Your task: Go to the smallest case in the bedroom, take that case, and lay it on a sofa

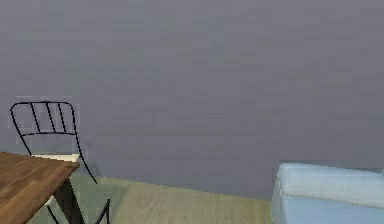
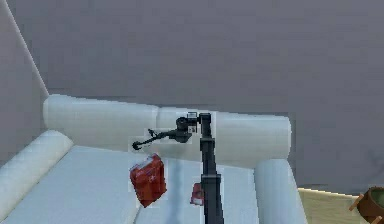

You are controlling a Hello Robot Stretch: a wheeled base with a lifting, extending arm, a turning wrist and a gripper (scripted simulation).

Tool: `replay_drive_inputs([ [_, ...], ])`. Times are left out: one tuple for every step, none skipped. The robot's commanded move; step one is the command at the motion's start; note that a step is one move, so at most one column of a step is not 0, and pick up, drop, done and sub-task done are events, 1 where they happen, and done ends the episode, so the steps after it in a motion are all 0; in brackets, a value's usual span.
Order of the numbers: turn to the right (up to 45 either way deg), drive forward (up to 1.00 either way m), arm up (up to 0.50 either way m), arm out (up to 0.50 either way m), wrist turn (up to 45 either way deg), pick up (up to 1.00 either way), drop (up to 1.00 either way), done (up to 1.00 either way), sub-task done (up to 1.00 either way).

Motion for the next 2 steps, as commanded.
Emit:
replay_drive_inputs([
  [0.0,0.0,0.0,-0.08,0.0,0.0,0.0,0.0,0.0],
  [0.0,0.0,0.0,0.0,0.0,0.0,0.0,1.0,0.0],
])
